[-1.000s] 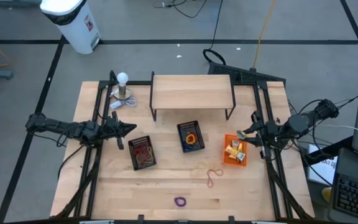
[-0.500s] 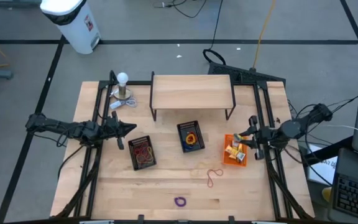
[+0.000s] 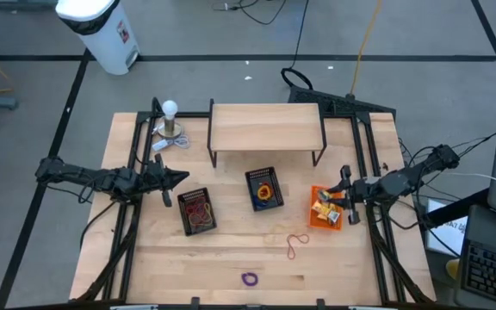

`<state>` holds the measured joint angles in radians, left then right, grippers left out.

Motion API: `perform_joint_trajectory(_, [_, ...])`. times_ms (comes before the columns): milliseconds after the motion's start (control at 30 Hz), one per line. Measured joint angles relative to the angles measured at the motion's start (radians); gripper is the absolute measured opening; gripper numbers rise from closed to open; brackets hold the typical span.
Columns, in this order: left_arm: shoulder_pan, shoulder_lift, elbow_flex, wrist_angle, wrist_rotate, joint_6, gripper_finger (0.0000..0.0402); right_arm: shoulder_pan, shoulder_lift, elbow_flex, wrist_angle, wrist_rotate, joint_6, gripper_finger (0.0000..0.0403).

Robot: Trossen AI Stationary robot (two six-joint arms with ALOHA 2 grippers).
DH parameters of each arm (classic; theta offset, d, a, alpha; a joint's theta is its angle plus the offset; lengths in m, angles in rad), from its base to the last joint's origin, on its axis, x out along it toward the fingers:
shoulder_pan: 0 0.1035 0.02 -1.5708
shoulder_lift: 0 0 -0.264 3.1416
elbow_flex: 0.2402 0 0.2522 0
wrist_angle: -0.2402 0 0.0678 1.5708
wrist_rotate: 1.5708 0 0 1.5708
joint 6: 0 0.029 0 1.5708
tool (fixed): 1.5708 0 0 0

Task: Pick & Place Office Desk Supplies
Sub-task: Put the crayon box into the orange bin

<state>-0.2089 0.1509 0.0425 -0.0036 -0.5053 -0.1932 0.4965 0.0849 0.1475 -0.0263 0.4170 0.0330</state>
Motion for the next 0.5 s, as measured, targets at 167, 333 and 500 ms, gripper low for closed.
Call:
perform_joint_trajectory(167, [0.000, 0.000, 0.000, 0.000, 0.000, -0.011, 0.0017, 0.000, 0.000, -0.002, 0.006, -0.003, 0.008, 0.0084])
perform_joint_trajectory(333, [0.000, 0.000, 0.000, 0.000, 0.000, -0.012, 0.0017, 0.001, 0.000, -0.002, 0.003, -0.029, 0.008, 0.0084])
perform_joint_trajectory(500, [0.000, 0.000, 0.000, 0.000, 0.000, -0.012, 0.0017, 0.001, 0.000, -0.002, 0.011, -0.028, 0.015, 0.0084])
